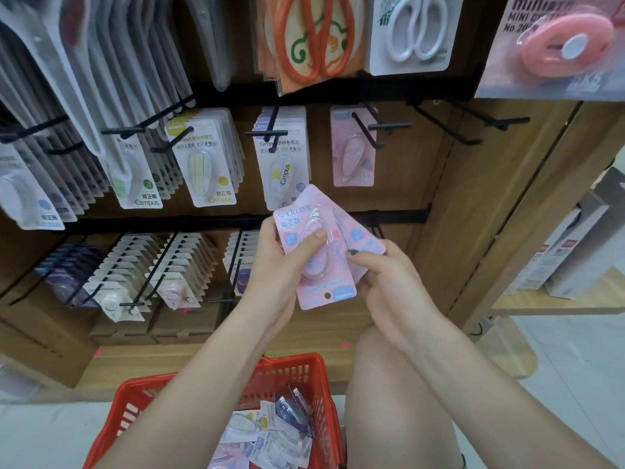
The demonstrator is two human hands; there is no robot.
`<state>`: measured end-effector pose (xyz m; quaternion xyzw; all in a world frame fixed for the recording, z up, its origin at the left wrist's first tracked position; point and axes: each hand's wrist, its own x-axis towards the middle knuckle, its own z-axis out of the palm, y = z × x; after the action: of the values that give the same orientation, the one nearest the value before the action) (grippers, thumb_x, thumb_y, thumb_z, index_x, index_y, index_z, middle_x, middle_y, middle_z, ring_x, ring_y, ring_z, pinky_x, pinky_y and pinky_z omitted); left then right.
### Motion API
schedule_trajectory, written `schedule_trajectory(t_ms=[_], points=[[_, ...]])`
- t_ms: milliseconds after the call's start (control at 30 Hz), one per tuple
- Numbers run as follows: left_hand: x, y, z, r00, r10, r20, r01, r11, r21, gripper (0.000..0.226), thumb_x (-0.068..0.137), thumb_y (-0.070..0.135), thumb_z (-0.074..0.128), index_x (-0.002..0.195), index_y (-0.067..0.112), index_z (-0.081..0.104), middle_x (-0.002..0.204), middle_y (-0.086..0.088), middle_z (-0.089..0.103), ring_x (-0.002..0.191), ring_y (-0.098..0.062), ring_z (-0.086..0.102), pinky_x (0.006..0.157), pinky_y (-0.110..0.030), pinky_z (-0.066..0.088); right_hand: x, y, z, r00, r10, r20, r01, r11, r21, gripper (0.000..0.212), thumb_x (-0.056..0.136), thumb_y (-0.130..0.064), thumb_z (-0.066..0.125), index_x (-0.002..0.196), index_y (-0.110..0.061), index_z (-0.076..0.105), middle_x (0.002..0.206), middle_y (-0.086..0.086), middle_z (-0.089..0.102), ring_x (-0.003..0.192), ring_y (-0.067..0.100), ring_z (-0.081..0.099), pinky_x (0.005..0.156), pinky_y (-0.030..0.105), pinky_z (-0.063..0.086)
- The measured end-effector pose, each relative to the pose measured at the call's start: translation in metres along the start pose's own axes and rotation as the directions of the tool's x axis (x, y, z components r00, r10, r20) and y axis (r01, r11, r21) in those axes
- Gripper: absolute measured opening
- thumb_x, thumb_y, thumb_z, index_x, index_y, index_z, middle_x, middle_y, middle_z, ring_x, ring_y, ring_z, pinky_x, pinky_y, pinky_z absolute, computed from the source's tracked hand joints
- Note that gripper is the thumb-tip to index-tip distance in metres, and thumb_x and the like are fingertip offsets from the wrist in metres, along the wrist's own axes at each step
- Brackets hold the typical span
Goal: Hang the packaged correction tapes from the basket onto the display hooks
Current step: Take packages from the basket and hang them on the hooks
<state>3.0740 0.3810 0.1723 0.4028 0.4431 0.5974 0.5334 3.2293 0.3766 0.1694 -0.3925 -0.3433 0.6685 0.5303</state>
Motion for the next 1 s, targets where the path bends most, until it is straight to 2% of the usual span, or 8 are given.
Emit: schedule_trajectory(t_ms=[133, 200, 333, 467, 567, 767, 900, 1000], points=[[0.001, -0.004, 0.005, 0.998, 0.053, -0.039, -0.049, 0.995, 0.088, 0.068, 0.077, 0.025, 0.085, 0.134, 0.016, 0.05, 0.126, -0.004, 0.07, 0.114, -0.019, 0.072, 0.088, -0.045, 0.063, -0.008, 0.002, -0.007, 0.979, 0.086, 0.184, -0.069, 0.993, -0.096, 0.039, 0.101, -0.021, 0.065, 0.139, -0.015, 0.063, 0.128, 0.01, 0.074, 0.116, 0.025, 0.073, 0.094, 0.039, 0.061], [0.002, -0.006, 0.009, 0.998, 0.059, -0.031, -0.055, 0.992, 0.117, 0.064, 0.073, 0.031, 0.084, 0.129, 0.021, 0.053, 0.12, 0.0, 0.072, 0.109, -0.017, 0.074, 0.082, -0.04, 0.064, -0.01, 0.004, -0.006, 0.976, 0.089, 0.199, -0.055, 0.984, -0.172, 0.047, 0.095, -0.022, 0.075, 0.14, -0.016, 0.062, 0.127, 0.01, 0.074, 0.118, 0.027, 0.072, 0.103, 0.047, 0.057], [0.006, -0.002, 0.017, 0.999, 0.04, -0.003, -0.039, 0.995, 0.095, 0.061, 0.076, 0.036, 0.08, 0.128, 0.025, 0.049, 0.119, 0.002, 0.07, 0.103, -0.011, 0.075, 0.075, -0.028, 0.062, -0.013, 0.004, -0.002, 0.982, 0.047, 0.185, -0.01, 0.98, -0.196, 0.038, 0.097, -0.016, 0.073, 0.134, -0.013, 0.067, 0.123, 0.011, 0.076, 0.115, 0.028, 0.073, 0.1, 0.044, 0.059], [0.001, 0.004, 0.017, 0.986, -0.103, 0.135, 0.111, 0.992, -0.057, 0.052, 0.09, 0.046, 0.066, 0.138, 0.037, 0.048, 0.131, 0.0, 0.07, 0.111, -0.02, 0.074, 0.079, -0.041, 0.064, -0.015, -0.001, -0.006, 0.982, 0.068, 0.177, -0.048, 0.992, -0.116, 0.039, 0.102, -0.015, 0.067, 0.14, -0.011, 0.062, 0.13, 0.01, 0.073, 0.121, 0.029, 0.07, 0.101, 0.045, 0.059], [-0.001, 0.002, 0.016, 0.975, -0.056, 0.215, 0.071, 0.996, -0.063, 0.038, 0.109, 0.033, 0.049, 0.145, 0.043, 0.045, 0.138, 0.004, 0.068, 0.124, -0.022, 0.069, 0.096, -0.049, 0.06, -0.018, -0.002, -0.012, 0.98, 0.074, 0.185, -0.064, 0.996, -0.055, 0.048, 0.1, -0.013, 0.069, 0.146, -0.013, 0.054, 0.134, 0.008, 0.071, 0.123, 0.027, 0.07, 0.1, 0.044, 0.059], [0.004, 0.006, 0.017, 0.998, 0.017, 0.068, -0.017, 1.0, -0.009, 0.054, 0.092, 0.023, 0.063, 0.144, 0.03, 0.049, 0.13, 0.001, 0.072, 0.113, -0.023, 0.073, 0.083, -0.042, 0.063, -0.022, -0.004, -0.029, 0.995, 0.022, 0.102, -0.005, 0.987, -0.159, 0.061, 0.089, -0.014, 0.081, 0.142, -0.02, 0.052, 0.123, 0.008, 0.076, 0.113, 0.028, 0.074, 0.101, 0.054, 0.057], [0.008, 0.01, 0.011, 0.996, 0.083, 0.009, -0.084, 0.993, 0.086, 0.037, 0.104, 0.016, 0.06, 0.138, 0.028, 0.052, 0.126, 0.002, 0.073, 0.113, -0.017, 0.073, 0.085, -0.037, 0.063, -0.024, -0.012, -0.048, 0.996, -0.029, 0.085, 0.054, 0.953, -0.299, 0.037, 0.094, -0.01, 0.073, 0.129, -0.019, 0.065, 0.115, 0.008, 0.079, 0.108, 0.034, 0.075, 0.098, 0.059, 0.056], [0.01, 0.016, 0.003, 0.986, 0.169, -0.002, -0.164, 0.96, 0.228, 0.031, 0.104, 0.016, 0.061, 0.133, 0.026, 0.056, 0.124, 0.005, 0.072, 0.112, -0.011, 0.071, 0.091, -0.033, 0.058, -0.025, -0.022, -0.062, 0.997, -0.059, 0.045, 0.069, 0.953, -0.295, 0.064, 0.084, -0.011, 0.081, 0.139, -0.032, 0.054, 0.116, 0.006, 0.079, 0.103, 0.033, 0.077, 0.09, 0.054, 0.06]])
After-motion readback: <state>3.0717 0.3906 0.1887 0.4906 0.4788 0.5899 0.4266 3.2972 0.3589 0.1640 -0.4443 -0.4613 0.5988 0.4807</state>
